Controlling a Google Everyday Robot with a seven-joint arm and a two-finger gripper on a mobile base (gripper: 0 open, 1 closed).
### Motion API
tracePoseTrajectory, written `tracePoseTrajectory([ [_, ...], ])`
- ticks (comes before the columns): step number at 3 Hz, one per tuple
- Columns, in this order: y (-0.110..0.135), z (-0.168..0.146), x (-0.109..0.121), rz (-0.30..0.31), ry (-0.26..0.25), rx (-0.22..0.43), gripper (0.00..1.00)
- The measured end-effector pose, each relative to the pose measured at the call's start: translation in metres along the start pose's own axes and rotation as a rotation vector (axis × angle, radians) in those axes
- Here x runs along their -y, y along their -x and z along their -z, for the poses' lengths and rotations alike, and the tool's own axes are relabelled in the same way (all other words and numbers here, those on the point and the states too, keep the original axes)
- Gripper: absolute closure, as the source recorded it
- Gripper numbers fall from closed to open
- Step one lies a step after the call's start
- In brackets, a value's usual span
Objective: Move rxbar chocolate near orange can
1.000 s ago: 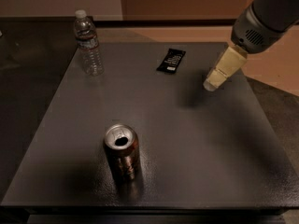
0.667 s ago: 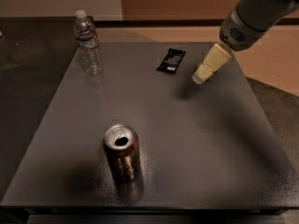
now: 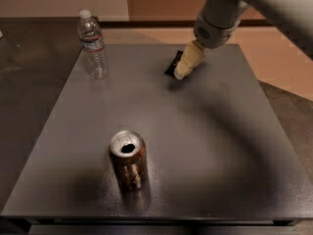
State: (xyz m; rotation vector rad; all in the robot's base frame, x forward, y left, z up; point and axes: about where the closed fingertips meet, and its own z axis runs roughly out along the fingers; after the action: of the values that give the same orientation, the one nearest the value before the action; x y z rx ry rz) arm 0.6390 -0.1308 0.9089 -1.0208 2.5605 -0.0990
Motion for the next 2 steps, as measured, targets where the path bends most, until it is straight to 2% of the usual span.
tracePoseTrajectory([
  [1,0.0258,-0.0216,0.0043,-0.202,-0.134,-0.096,0.0],
  [2,0.0291,-0.0237,0.0061,-0.278,-0.145,-0.082,0.0],
])
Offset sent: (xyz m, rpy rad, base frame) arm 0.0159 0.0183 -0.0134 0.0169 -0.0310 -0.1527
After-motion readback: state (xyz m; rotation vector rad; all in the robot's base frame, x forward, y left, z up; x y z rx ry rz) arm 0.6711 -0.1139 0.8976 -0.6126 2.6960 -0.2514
